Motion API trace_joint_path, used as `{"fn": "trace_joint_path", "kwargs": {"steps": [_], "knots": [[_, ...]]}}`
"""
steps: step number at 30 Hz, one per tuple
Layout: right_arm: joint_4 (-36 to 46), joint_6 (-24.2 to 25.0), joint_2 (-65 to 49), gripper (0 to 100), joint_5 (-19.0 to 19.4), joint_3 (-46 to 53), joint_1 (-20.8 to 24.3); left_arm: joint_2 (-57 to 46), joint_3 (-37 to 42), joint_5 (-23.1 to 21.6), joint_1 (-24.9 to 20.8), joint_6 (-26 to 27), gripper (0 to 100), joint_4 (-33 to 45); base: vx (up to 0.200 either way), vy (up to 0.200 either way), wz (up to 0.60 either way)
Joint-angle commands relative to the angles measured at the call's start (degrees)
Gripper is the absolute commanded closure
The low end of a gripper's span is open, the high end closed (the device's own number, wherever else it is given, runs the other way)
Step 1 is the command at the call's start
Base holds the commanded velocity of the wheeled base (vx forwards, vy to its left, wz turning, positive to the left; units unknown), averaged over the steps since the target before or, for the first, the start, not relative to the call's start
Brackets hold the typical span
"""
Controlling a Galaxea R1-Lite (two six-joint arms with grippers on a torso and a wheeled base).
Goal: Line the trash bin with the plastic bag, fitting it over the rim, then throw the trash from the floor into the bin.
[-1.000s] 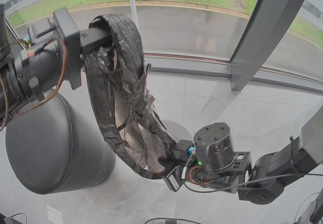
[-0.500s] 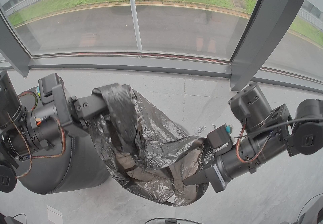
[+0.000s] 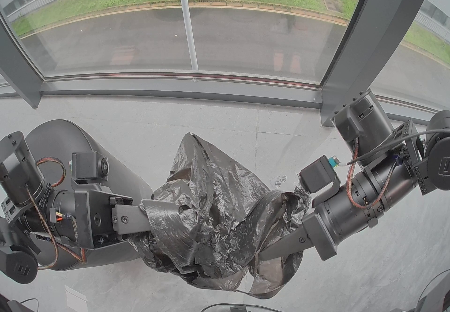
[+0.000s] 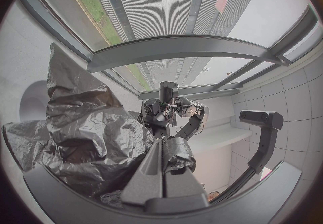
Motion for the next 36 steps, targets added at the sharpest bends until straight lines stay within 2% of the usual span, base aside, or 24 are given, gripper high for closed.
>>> {"fn": "trace_joint_path", "kwargs": {"steps": [1,7,17,21,24,26,28,29,30,36], "knots": [[0.01,-0.10,1.38,100,1.12,-0.27,3.01,2.10,-0.08,-1.44,-1.54,0.02,100,-1.91,0.000,0.000,0.00],[0.19,-0.19,4.81,100,1.12,-0.44,5.99,2.81,0.45,-5.14,-3.30,-0.16,100,-8.59,0.000,0.000,0.00],[8.89,-2.12,1.91,100,1.39,-0.09,4.06,9.05,1.59,-7.33,-3.92,-0.07,100,-14.48,0.000,0.000,0.00],[9.68,-0.98,-2.23,100,9.21,-1.14,1.95,13.00,2.20,-7.51,-5.41,-0.60,100,-19.93,0.000,0.000,0.00],[12.49,0.60,-3.63,100,9.82,-3.08,1.95,13.97,2.47,-7.24,-5.85,-1.39,100,-21.42,0.000,0.000,0.00],[17.06,1.22,-4.07,100,10.00,-6.33,1.69,13.97,1.94,-5.57,-6.03,-5.78,100,-21.78,0.000,0.000,0.00],[19.35,1.04,-4.07,100,10.53,-7.21,0.72,14.14,1.32,-1.36,-6.38,-9.74,100,-22.04,0.000,0.000,0.00],[19.43,1.04,-4.07,100,10.53,-7.21,0.72,14.14,1.24,-1.00,-6.47,-10.00,100,-22.13,0.000,0.000,0.00],[20.14,0.95,-3.98,100,10.62,-7.12,0.46,14.67,0.80,1.90,-6.82,-12.11,100,-23.01,0.000,0.000,0.00],[20.14,0.60,-1.08,100,10.62,-6.42,0.46,17.75,1.32,2.51,-6.55,-14.05,100,-26.17,0.000,0.000,0.00]]}}
